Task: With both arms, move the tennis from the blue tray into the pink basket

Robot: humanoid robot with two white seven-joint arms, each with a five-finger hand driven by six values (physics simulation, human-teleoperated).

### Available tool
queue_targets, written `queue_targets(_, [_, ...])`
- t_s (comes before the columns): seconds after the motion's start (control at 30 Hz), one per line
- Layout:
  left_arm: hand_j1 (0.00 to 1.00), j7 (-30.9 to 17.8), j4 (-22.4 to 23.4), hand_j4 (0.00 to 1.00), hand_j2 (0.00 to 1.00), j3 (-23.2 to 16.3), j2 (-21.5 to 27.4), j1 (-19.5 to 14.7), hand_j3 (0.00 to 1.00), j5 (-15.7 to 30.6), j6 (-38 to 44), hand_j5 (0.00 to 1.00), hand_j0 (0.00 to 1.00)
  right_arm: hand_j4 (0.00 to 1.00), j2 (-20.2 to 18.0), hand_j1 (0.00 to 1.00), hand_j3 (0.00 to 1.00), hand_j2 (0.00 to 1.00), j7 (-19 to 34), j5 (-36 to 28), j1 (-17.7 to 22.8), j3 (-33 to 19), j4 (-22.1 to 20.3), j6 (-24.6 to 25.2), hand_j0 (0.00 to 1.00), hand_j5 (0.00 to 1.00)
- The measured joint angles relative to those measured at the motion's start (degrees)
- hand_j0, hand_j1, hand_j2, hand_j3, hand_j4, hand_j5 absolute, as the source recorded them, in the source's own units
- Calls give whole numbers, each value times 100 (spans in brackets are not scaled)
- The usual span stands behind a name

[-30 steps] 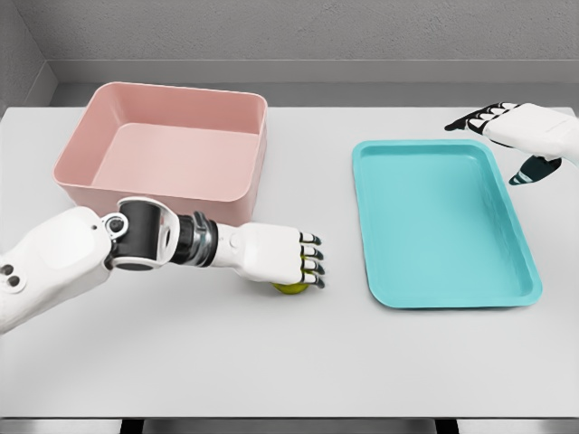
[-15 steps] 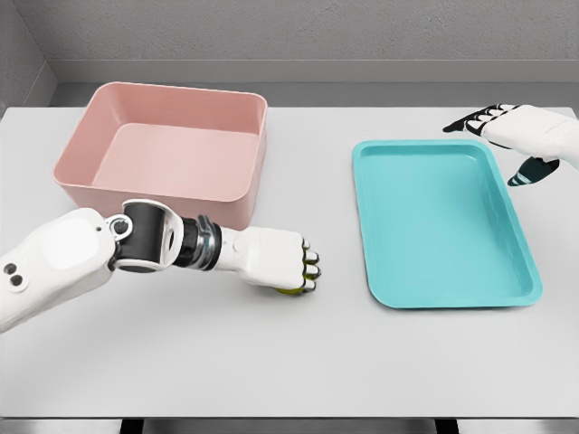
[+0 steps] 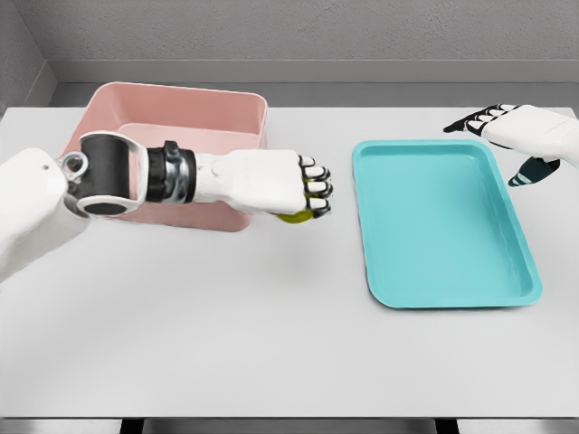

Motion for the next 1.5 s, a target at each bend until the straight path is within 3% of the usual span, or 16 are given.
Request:
queue_targets(0.07, [0,-47,371,0,0,255,-6,-193,0,73,3,0,0,100,-1,100,100,100,0,0,0,0,0,0,100,100])
queue_targets(0.3, [0,-362,1999,0,0,855,16,-202,0,105,-5,0,0,100,-1,100,100,100,0,0,9,0,1,0,100,100])
queue_targets(0.5, [0,-530,3307,0,0,1056,13,-185,0,-114,-9,0,0,100,-2,100,100,100,0,0,9,0,8,0,100,100])
queue_targets(0.53, [21,-538,3420,21,21,1063,4,-193,21,-148,-10,21,21,100,-2,100,100,100,0,0,9,0,8,0,100,100])
queue_targets(0.57, [76,-538,3503,76,76,1069,-2,-185,76,-172,-13,76,76,100,-2,100,100,100,0,0,9,0,9,0,100,100])
queue_targets(0.6, [100,-526,3561,100,100,1079,-7,-185,100,-198,-16,100,100,100,-2,100,100,100,0,0,9,0,11,0,100,100])
queue_targets(0.8, [100,-486,3636,100,100,1129,-5,-193,100,-119,-20,100,100,100,0,100,100,100,0,0,9,0,11,0,100,100])
queue_targets(0.97, [100,-457,3226,100,100,1163,223,-114,100,984,-21,100,100,100,-1,100,100,100,0,0,9,0,16,0,100,100])
queue_targets(1.1, [100,-442,2551,100,100,1198,802,246,100,2053,-23,100,100,100,0,100,100,100,0,0,9,0,17,0,100,100])
queue_targets(1.17, [100,-442,2265,100,100,1387,1099,676,100,2357,-28,100,100,100,0,100,100,100,0,0,9,0,18,0,100,100])
queue_targets(1.37, [100,-458,1897,100,100,2214,1626,1309,100,2647,-24,100,100,100,-1,100,100,100,0,0,9,0,14,0,100,100])
queue_targets(1.5, [100,-464,1816,100,100,2558,1761,1354,100,2694,-20,100,100,100,-2,100,100,100,0,0,9,0,13,0,100,100])
